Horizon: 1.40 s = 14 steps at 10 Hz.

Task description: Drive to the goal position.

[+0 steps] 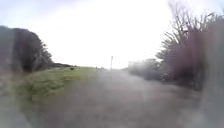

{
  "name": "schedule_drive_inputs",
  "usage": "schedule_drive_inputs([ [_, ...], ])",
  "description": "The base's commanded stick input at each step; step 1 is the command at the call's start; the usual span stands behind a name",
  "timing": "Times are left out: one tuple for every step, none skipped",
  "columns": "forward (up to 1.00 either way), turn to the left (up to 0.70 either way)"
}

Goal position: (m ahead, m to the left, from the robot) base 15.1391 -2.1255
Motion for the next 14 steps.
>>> schedule_drive_inputs([
  [1.0, 0.0],
  [1.0, 0.0],
  [1.0, 0.0],
  [1.0, 0.0],
  [1.0, 0.0],
  [1.0, 0.0],
  [1.0, 0.0],
  [1.0, 0.0],
  [1.0, 0.0],
  [1.0, 0.0],
  [1.0, 0.0],
  [1.0, 0.0],
  [1.0, 0.0],
  [1.0, 0.0],
])
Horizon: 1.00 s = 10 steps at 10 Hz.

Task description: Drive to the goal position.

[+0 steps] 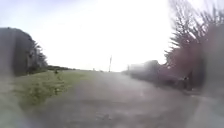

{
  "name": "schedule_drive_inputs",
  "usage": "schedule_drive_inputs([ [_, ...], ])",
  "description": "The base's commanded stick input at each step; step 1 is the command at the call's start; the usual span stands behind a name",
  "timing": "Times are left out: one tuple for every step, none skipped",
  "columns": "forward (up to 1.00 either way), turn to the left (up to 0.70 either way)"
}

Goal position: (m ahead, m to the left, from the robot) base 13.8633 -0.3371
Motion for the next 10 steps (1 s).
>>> schedule_drive_inputs([
  [1.0, 0.0],
  [1.0, 0.0],
  [1.0, 0.0],
  [1.0, 0.0],
  [1.0, 0.0],
  [1.0, 0.0],
  [1.0, 0.0],
  [1.0, 0.09],
  [1.0, 0.27],
  [1.0, 0.27],
])
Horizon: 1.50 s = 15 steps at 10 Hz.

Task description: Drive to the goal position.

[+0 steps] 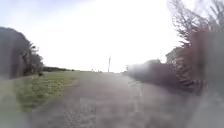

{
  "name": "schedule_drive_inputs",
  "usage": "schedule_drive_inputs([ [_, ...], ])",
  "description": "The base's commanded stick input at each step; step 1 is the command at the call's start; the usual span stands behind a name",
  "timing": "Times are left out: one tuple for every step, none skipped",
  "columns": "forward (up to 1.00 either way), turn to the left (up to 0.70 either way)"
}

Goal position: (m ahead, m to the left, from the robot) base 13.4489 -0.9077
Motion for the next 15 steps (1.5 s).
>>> schedule_drive_inputs([
  [1.0, 0.27],
  [1.0, 0.27],
  [1.0, 0.27],
  [1.0, 0.0],
  [1.0, 0.0],
  [1.0, 0.0],
  [1.0, 0.0],
  [1.0, 0.0],
  [1.0, 0.0],
  [1.0, 0.0],
  [1.0, 0.0],
  [1.0, 0.0],
  [1.0, 0.0],
  [1.0, 0.0],
  [1.0, 0.0],
])
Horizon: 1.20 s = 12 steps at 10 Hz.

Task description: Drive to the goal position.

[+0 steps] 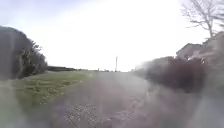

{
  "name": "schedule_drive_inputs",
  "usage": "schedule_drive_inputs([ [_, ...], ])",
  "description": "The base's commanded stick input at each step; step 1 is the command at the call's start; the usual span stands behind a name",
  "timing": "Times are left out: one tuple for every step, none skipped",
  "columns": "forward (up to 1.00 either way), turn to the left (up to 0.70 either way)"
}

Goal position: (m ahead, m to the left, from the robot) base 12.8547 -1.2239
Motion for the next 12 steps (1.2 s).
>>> schedule_drive_inputs([
  [1.0, 0.0],
  [1.0, 0.0],
  [1.0, 0.0],
  [1.0, 0.0],
  [1.0, 0.0],
  [1.0, 0.0],
  [1.0, 0.0],
  [1.0, 0.0],
  [1.0, 0.0],
  [1.0, 0.0],
  [1.0, 0.0],
  [1.0, 0.0],
])
